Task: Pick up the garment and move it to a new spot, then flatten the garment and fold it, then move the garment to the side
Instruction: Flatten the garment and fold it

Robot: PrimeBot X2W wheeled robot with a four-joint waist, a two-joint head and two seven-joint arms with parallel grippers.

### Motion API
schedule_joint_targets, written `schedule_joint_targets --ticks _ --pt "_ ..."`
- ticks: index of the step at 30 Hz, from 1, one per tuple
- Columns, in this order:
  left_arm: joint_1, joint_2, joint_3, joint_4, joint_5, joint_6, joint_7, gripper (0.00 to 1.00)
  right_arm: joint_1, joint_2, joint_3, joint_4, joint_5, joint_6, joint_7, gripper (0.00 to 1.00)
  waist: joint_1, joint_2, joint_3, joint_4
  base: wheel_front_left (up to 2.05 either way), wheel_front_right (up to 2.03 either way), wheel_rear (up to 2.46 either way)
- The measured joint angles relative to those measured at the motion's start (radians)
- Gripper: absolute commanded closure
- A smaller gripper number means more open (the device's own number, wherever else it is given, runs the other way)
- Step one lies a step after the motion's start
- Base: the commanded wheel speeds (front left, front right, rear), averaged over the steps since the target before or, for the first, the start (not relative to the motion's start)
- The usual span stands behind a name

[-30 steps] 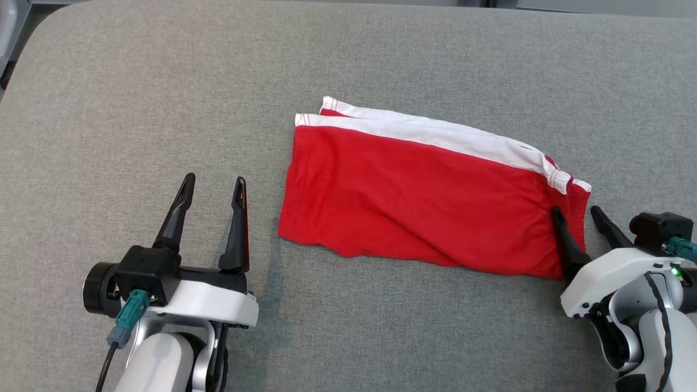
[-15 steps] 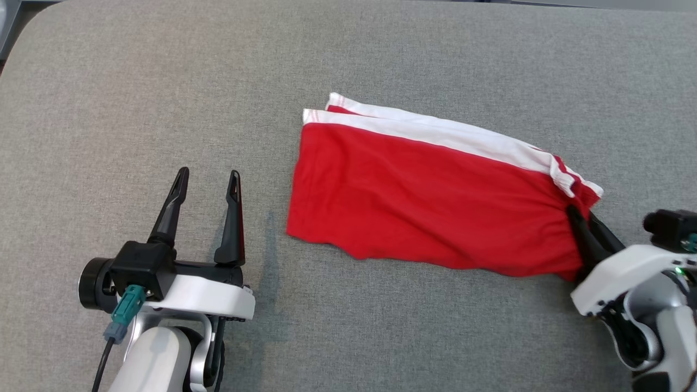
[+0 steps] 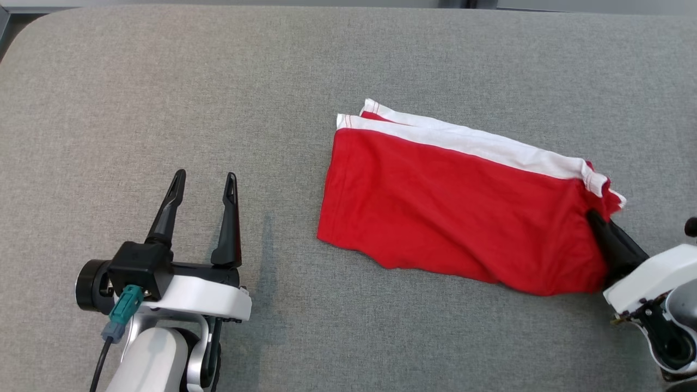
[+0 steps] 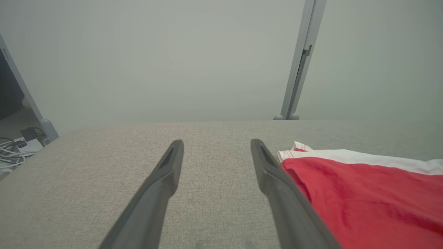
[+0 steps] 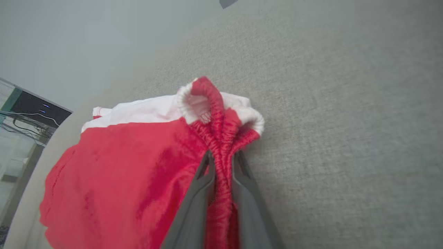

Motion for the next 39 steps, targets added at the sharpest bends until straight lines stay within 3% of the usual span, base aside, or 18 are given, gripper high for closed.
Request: schedule_joint_targets --ticks 6,14,19,28,29,31,32,39 --pt "0.0 0.002 -0.01 0.004 0.001 0.002 0.0 0.0 -0.025 0.006 0.01 -0.127 0.269 0.0 0.11 1.0 0.0 0.0 -0.006 0.0 0.0 0.0 0.0" --pt "-0.018 -0.004 -0.022 0.015 -0.003 -0.002 -0.001 0.0 -0.14 0.123 0.05 -0.145 0.525 0.0 0.239 1.0 0.0001 0.0 -0.005 0.025 0.0 0.0 0.0" --pt "-0.019 -0.019 -0.037 0.028 -0.011 -0.006 -0.01 0.0 -0.225 0.166 0.146 -0.043 0.533 0.0 0.266 1.0 0.0 0.0 -0.001 0.069 0.0 0.0 0.0" --pt "-0.019 -0.037 -0.046 0.043 -0.026 -0.006 -0.028 0.0 -0.289 0.183 0.252 0.079 0.51 0.0 0.228 1.0 0.0 0.0 0.012 0.124 0.0 0.0 0.0" --pt "-0.019 -0.038 -0.047 0.046 -0.027 -0.006 -0.03 0.0 -0.294 0.183 0.26 0.09 0.51 0.0 0.219 0.76 0.0 0.0 0.012 0.127 0.0 0.0 0.0" --pt "-0.019 -0.04 -0.049 0.053 -0.027 -0.006 -0.033 0.0 -0.309 0.185 0.284 0.114 0.512 0.0 0.191 0.09 0.0 0.0 0.011 0.13 0.0 0.0 0.0" --pt "-0.019 -0.041 -0.05 0.055 -0.028 -0.006 -0.035 0.0 -0.313 0.185 0.294 0.12 0.513 0.0 0.182 0.0 0.0 0.0 0.011 0.131 0.0 0.0 0.0" --pt "-0.02 -0.042 -0.057 0.063 -0.029 -0.006 -0.042 0.0 -0.334 0.187 0.349 0.078 0.52 0.0 0.058 0.0 0.0 0.0 0.012 0.122 0.0 0.0 0.0"
